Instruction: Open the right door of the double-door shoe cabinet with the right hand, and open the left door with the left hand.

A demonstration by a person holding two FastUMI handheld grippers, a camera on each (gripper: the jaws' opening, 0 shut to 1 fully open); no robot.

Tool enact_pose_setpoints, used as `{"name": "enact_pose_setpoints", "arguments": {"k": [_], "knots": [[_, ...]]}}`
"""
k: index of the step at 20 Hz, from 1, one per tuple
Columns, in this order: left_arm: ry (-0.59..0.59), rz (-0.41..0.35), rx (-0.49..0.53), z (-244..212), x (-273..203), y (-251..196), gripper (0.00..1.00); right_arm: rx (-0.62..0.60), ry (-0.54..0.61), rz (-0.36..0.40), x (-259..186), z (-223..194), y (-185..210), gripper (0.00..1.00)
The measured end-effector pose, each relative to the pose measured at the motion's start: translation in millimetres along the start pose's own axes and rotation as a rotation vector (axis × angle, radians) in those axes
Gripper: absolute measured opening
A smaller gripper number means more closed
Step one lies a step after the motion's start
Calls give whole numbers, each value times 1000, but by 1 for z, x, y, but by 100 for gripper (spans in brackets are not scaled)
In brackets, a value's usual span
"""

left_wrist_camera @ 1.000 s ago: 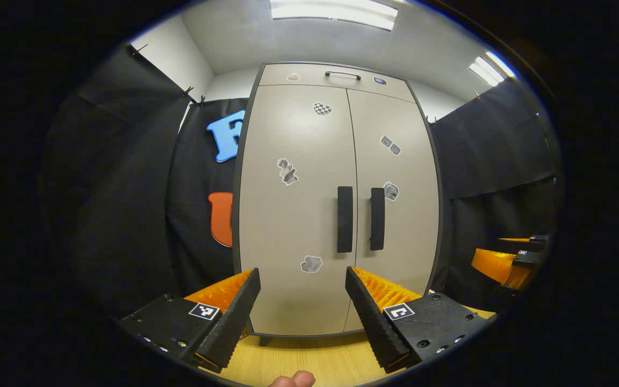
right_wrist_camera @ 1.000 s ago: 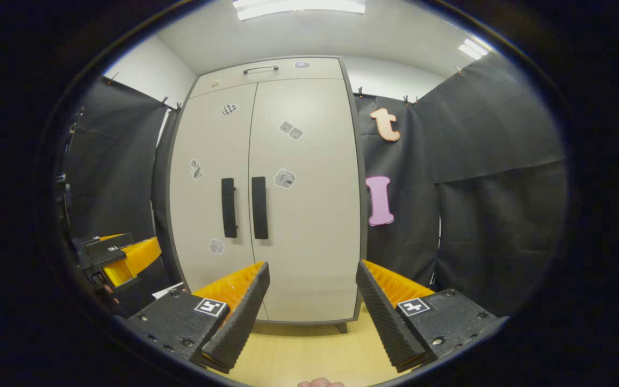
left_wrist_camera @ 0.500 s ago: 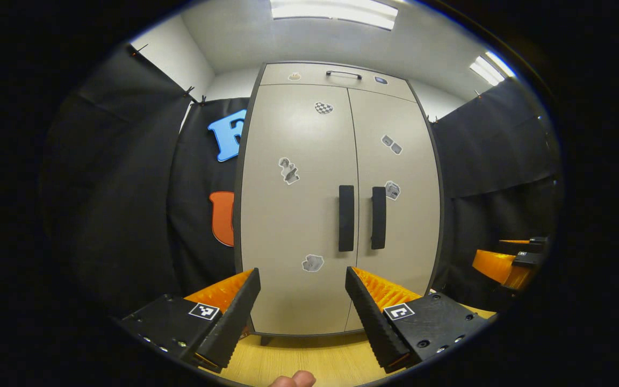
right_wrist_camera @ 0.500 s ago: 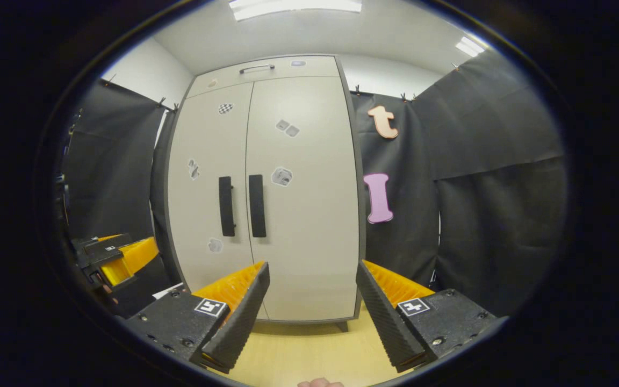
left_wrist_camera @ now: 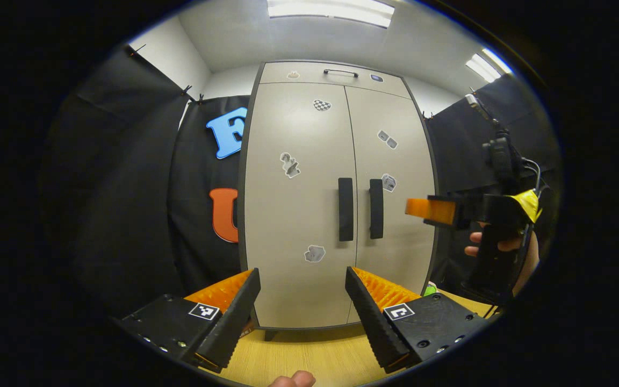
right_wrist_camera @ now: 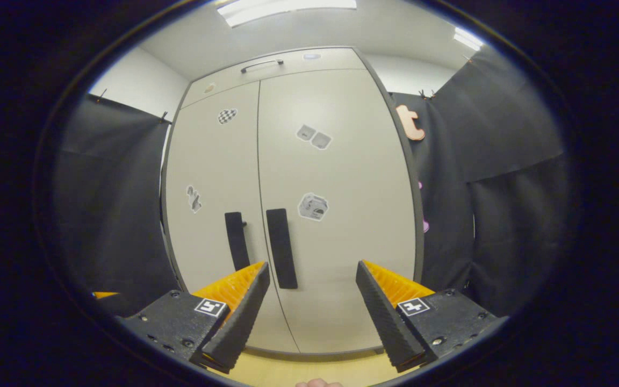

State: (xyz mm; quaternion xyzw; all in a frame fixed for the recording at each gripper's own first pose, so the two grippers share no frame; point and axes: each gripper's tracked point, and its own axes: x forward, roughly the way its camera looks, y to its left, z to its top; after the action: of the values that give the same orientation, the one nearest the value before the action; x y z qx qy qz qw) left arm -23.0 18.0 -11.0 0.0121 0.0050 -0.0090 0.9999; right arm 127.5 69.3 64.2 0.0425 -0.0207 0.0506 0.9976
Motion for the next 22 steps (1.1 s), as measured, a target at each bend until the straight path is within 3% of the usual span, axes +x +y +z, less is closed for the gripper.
{"name": "enact_pose_setpoints", "arguments": {"k": [8,19,22], "knots": [[31,32,0,-13,0,22,95,-117,13,-59,61,1,16,100],[27,41,-3,-12,3,38,95,-109,40,-102,91,-9,19,100],[27,47,-4,-14,3,42,95,-91,72,-107,98,-21,17,93]]}}
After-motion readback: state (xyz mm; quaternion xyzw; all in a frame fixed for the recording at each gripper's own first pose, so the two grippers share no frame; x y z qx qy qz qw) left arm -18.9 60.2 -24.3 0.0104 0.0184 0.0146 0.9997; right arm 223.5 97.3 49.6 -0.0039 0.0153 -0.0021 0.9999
